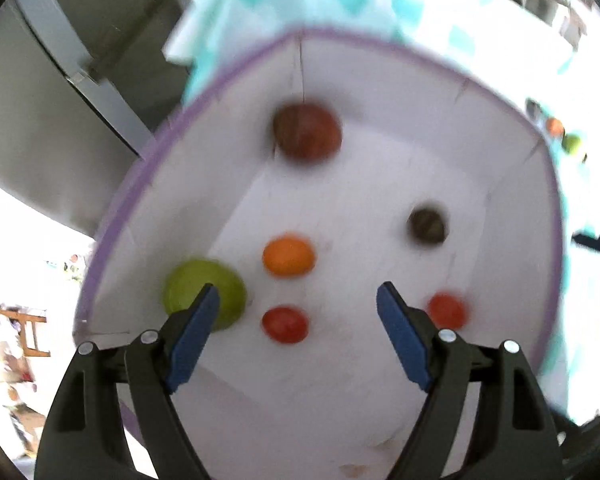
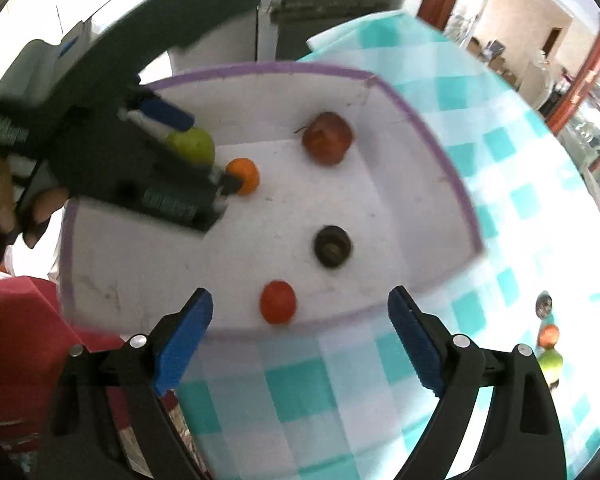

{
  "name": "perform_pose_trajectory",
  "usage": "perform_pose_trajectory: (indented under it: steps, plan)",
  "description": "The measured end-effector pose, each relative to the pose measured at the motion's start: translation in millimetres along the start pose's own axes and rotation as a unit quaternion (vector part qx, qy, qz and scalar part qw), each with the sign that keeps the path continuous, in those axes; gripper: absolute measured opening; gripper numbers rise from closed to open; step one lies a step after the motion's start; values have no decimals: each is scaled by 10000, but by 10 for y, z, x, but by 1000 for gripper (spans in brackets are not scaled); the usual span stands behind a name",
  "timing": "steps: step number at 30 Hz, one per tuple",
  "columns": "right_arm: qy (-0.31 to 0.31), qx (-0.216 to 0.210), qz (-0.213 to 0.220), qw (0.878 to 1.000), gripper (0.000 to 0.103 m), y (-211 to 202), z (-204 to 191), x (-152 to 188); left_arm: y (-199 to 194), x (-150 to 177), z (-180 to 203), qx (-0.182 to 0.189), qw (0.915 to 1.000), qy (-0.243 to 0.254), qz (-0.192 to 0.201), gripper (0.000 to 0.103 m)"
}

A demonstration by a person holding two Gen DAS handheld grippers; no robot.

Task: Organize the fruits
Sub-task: 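Withdraw both tools from the box toward the remaining fruits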

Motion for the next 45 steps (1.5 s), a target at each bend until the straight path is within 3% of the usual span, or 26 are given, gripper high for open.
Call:
perform_pose_trajectory:
  steps: [3,6,10,14,19,28,32,38,43,45]
  plan:
    - [178,63,231,9996,86,-148,96,214,-354,-25,244,-43,9970,-321,705,91]
    - [409,146,395,9983,86,-365,266,512,-734,6,641,86,9864,-590,1531,100]
    - [832,188,384,9956,86,-504,515,955,-1114,138,1245,275,9777,-463,2030,101]
    - [1248,256,319,9913,86,-636,740,1378,-1105,290,1890,414,9820,65,1843,101]
    - [1981,356,232,9793,86,-694,1035,1913,-980,442,2398,431,9853,608,1535,101]
    - [3355,557,-123,9403,86,-527,1549,2745,-673,487,3120,485,9800,1559,1139,101]
    - [3691,651,-353,9264,86,-371,1679,2953,-515,502,3379,592,9725,2023,990,101]
    - [3769,1092,-486,9185,86,-236,1885,3041,-126,316,3618,843,9654,2380,649,101]
    - [4303,1412,-315,8910,86,-158,2176,3091,155,39,3707,1038,9618,2484,501,101]
    - [4563,1519,-216,8765,82,-131,2255,3124,315,-90,3738,1157,9622,2432,398,101]
Point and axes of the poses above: each gripper's, at about its wrist camera, not at the fingertips, and y roughly the way its jaws point, z to its right, x to its underside, the point moved 1 cm from there along y, roughly the way its jaws point, and after that the axes turned 3 degrees about -y, right-handed, at the moved point
